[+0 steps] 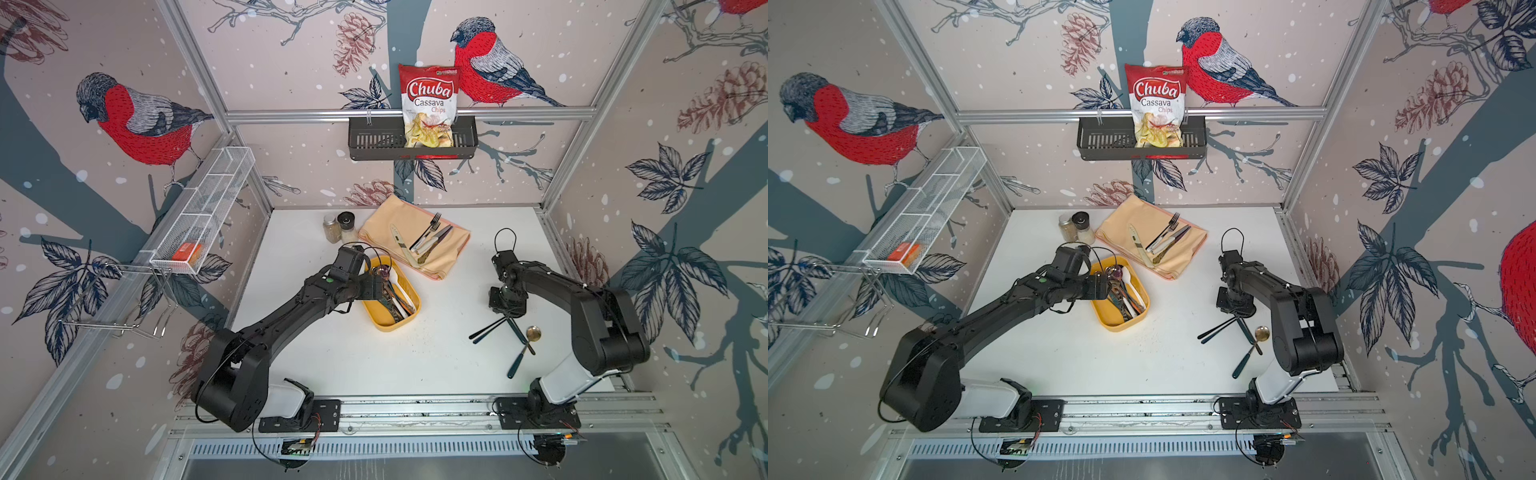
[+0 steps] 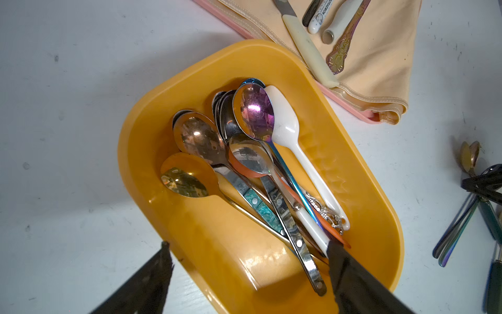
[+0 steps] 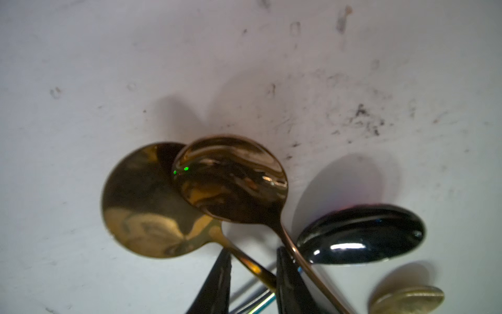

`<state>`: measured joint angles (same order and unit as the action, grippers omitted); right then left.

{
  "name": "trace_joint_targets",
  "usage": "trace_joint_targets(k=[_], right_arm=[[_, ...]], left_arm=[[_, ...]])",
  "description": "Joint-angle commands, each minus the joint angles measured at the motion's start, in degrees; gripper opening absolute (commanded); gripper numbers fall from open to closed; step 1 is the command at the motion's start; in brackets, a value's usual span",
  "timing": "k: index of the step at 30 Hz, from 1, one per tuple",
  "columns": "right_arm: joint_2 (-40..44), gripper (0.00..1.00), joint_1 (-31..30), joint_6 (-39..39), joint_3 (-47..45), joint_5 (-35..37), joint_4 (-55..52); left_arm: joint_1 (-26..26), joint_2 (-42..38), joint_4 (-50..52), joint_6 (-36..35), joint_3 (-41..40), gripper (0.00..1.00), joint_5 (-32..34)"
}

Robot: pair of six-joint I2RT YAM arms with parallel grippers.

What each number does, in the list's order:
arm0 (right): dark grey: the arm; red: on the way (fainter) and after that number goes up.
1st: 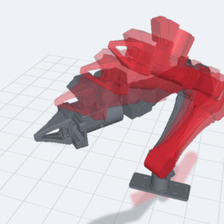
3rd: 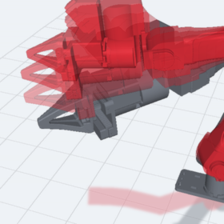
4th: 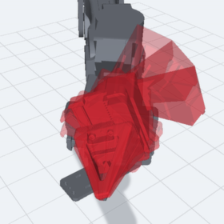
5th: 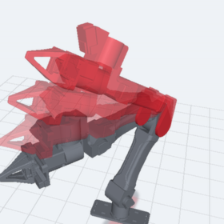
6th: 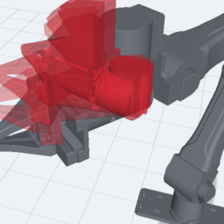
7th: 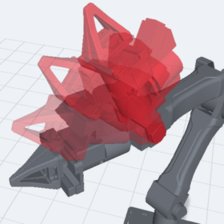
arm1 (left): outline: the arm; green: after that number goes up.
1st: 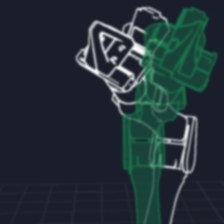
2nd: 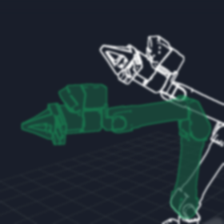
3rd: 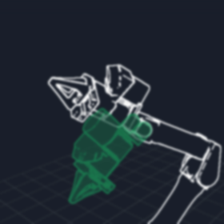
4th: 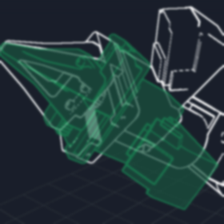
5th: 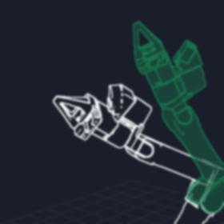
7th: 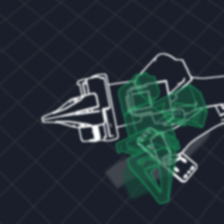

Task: Put the spoon into the storage box
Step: Pick up the spoon from the center of the board.

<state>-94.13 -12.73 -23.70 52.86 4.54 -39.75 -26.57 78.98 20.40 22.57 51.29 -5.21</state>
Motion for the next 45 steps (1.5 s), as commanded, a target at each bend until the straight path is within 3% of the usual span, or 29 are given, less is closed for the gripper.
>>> trace_joint_targets(k=[1,25,45], right_arm=[[-0.74,0.29,-0.09,1.29,0.57,-1.26,0.29],[-3.95,0.09,-2.88,3.49,3.30,-2.97,-0.42],[-2.16,0.03,-7.69,2.62,7.47,-2.05,-3.87]], left_arm=[[-0.14,0.28,1.00,0.53,0.28,0.91,0.91],[-0.14,0.60,1.31,0.60,0.32,0.91,1.95],[-0.06,-0.56,1.23,1.20,0.23,0.91,3.55]])
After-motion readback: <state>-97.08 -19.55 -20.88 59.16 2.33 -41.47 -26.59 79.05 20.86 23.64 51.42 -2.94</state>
